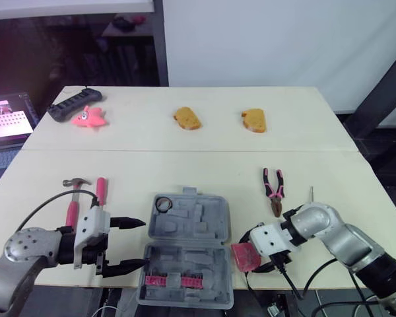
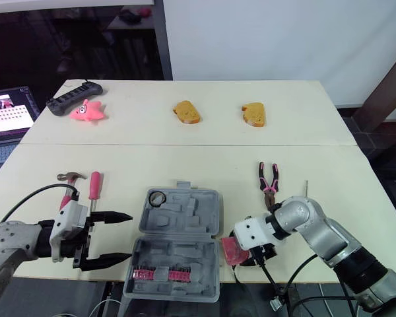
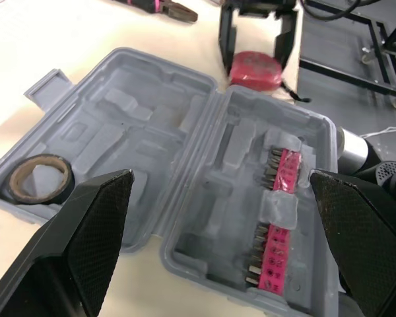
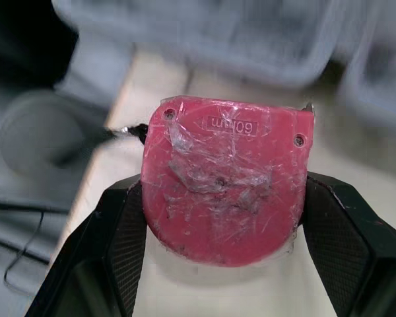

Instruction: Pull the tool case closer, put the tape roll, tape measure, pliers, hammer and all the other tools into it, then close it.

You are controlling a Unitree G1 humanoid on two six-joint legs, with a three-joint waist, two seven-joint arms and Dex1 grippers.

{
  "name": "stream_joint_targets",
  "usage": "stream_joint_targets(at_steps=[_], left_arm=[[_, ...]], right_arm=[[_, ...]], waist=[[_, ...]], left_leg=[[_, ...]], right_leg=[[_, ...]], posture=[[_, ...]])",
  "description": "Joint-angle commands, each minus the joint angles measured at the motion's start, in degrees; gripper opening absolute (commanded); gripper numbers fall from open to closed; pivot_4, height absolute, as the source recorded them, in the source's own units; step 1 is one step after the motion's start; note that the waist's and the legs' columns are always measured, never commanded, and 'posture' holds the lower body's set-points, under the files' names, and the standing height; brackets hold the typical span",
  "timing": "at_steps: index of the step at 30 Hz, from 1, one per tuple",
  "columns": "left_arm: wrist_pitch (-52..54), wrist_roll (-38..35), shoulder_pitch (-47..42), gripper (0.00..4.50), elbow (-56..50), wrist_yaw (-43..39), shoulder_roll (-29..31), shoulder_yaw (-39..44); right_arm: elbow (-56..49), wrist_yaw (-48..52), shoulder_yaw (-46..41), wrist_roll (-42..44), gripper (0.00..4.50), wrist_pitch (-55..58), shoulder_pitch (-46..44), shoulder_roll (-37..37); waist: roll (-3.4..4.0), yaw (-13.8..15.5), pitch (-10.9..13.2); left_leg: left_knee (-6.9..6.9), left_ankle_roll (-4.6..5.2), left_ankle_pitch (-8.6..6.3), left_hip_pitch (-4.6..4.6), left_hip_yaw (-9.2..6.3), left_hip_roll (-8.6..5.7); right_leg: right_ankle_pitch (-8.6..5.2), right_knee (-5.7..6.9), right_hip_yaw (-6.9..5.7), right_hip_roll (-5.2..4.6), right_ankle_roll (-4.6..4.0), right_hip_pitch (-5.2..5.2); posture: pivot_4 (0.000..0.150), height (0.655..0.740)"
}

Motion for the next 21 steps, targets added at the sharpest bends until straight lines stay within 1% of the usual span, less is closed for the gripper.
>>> stream_joint_targets(at_steps=[1, 3, 5, 7, 9, 10, 11, 13, 16, 21], left_arm=[[-1.7, 0.8, -0.8, 4.5, 0.8, -0.6, 0.2, -0.2], [-2.4, 1.5, -1.4, 4.5, 1.8, -0.5, 0.1, -0.5], [-3.1, 2.7, -2.6, 4.5, 3.1, 0.0, 0.1, -0.9], [-3.6, 3.4, -3.6, 4.5, 3.9, 0.3, 0.0, -1.0], [-3.0, 3.0, -4.7, 4.5, 4.5, 0.7, -0.2, -0.8], [-3.2, 3.3, -5.4, 4.5, 4.8, 0.7, -0.2, -0.9], [-3.4, 3.5, -5.9, 4.5, 5.1, 0.7, -0.2, -1.1], [-3.5, 3.6, -6.8, 4.5, 5.5, 0.8, -0.5, -1.4], [-3.6, 4.0, -7.8, 4.5, 6.0, 1.3, -1.0, -2.2], [-3.2, 4.1, -8.7, 4.5, 6.1, 1.8, -1.3, -2.9]], right_arm=[[-7.4, 1.8, -4.8, 6.6, 2.88, 10.3, -4.7, -1.3], [-9.1, -0.3, -3.9, 5.4, 2.88, 20.2, -10.3, -0.1], [-9.4, -6.0, -0.6, 1.1, 2.88, 31.4, -16.7, 4.1], [-10.0, -9.0, 2.7, -1.6, 2.88, 38.9, -20.7, 6.5], [-11.5, -8.8, 6.0, -2.5, 2.88, 44.3, -24.0, 7.4], [-11.9, -9.2, 8.0, -2.9, 2.88, 47.3, -27.0, 8.9], [-12.0, -9.6, 9.3, -3.1, 2.88, 49.3, -29.2, 10.1], [-11.9, -9.7, 14.7, -5.4, 2.88, 53.0, -33.2, 10.7], [-11.3, -11.1, 19.2, -5.5, 2.88, 58.1, -36.1, 12.4], [-9.4, -13.2, 25.3, -7.1, 2.88, 58.4, -38.2, 14.2]], waist=[[0.03, -0.1, 0.0], [0.04, -0.1, 0.0], [0.04, -0.1, 0.0], [0.04, 0.0, 0.0], [0.06, 0.2, 0.0], [0.06, 0.3, 0.0], [0.07, 0.2, 0.0], [0.1, 0.0, 0.0], [0.1, 0.0, 0.0], [0.1, -0.1, 0.0]], left_leg=[[0.0, 0.0, 0.0, 0.0, 0.0, 0.0], [-0.01, 0.0, 0.0, 0.0, 0.0, 0.0], [-0.02, 0.0, 0.0, 0.03, 0.0, 0.01], [-0.04, 0.0, 0.0, 0.04, -0.02, 0.03], [-0.05, -0.02, 0.01, -0.11, -0.04, 0.02], [-0.05, -0.02, 0.01, -0.18, -0.04, 0.01], [-0.05, -0.02, 0.01, -0.25, -0.04, 0.0], [-0.04, -0.02, 0.01, -0.31, -0.03, -0.02], [-0.1, -0.02, 0.01, -0.24, -0.03, 0.0], [-0.07, -0.02, 0.01, -0.27, -0.03, 0.0]], right_leg=[[0.0, 0.0, 0.0, 0.0, 0.0, 0.0], [0.0, 0.01, 0.0, 0.0, 0.0, -0.01], [0.01, 0.04, 0.0, 0.03, -0.01, -0.04], [0.01, 0.06, 0.0, 0.07, -0.03, -0.06], [0.01, 0.07, -0.02, 0.06, -0.03, -0.19], [0.01, 0.06, -0.02, 0.03, -0.03, -0.23], [0.01, 0.03, -0.03, 0.0, -0.02, -0.26], [0.03, 0.03, -0.03, -0.02, -0.02, -0.35], [0.02, 0.13, -0.04, 0.01, -0.03, -0.39], [0.03, 0.15, -0.04, 0.01, -0.02, -0.4]], posture=[[0.15, 0.74], [0.15, 0.74], [0.15, 0.74], [0.15, 0.74], [0.15, 0.74], [0.15, 0.74], [0.15, 0.74], [0.15, 0.74], [0.15, 0.74], [0.15, 0.74]])
